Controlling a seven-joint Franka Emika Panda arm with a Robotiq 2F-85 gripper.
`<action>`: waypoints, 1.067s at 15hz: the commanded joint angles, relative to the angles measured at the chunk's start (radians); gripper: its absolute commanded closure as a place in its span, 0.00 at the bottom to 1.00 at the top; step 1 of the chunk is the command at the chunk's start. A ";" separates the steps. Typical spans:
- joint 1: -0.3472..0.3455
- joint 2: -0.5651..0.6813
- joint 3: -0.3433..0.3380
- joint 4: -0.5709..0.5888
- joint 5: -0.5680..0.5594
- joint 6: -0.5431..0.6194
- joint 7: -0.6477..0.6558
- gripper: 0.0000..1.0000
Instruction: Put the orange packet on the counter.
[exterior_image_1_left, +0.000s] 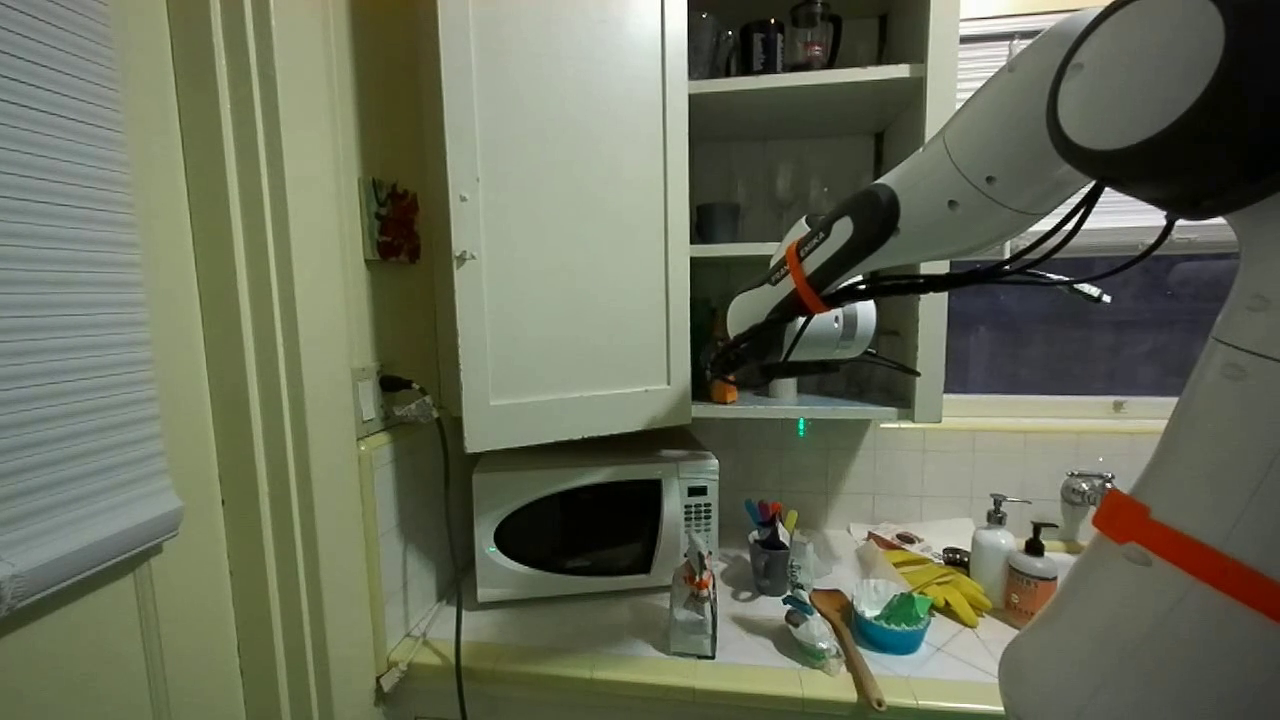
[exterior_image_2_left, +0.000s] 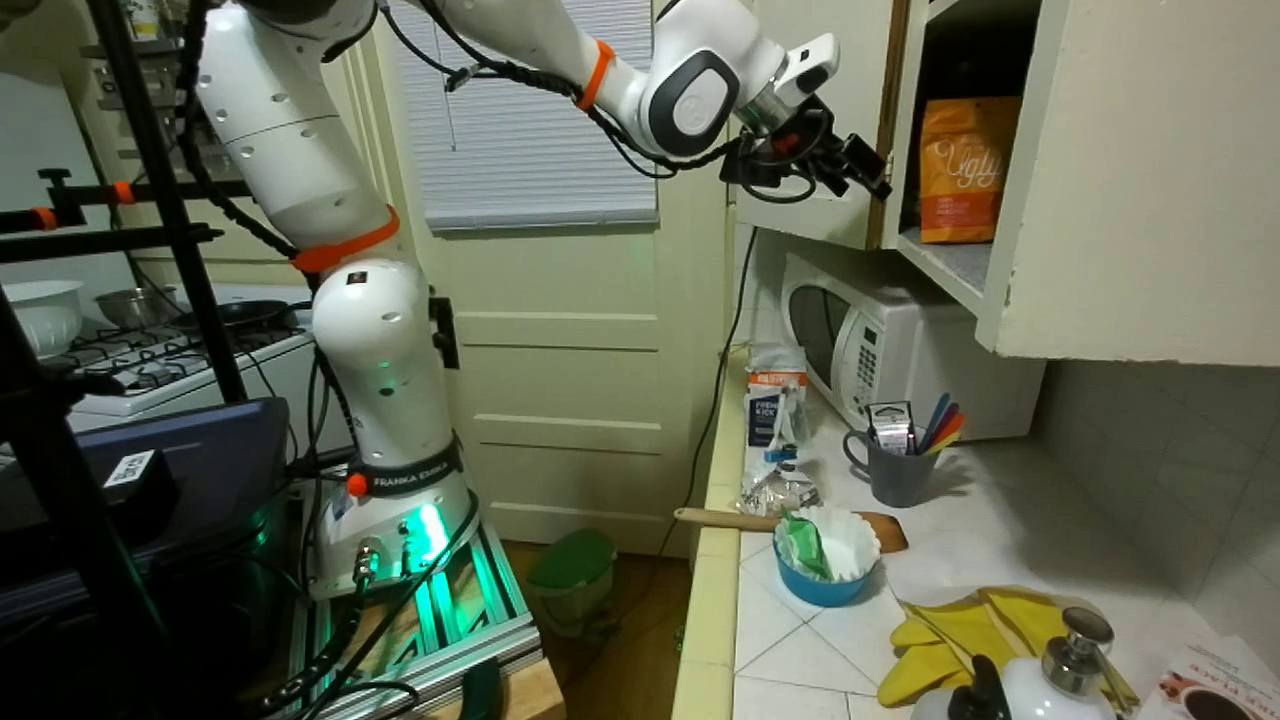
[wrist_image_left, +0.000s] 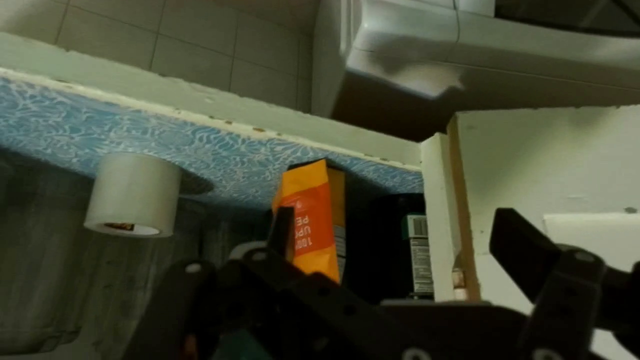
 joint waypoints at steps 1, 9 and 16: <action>-0.040 0.039 0.015 0.033 -0.030 0.111 0.027 0.00; -0.287 0.150 0.210 0.037 0.038 0.456 0.063 0.00; -0.310 0.208 0.341 0.022 0.207 0.538 -0.013 0.65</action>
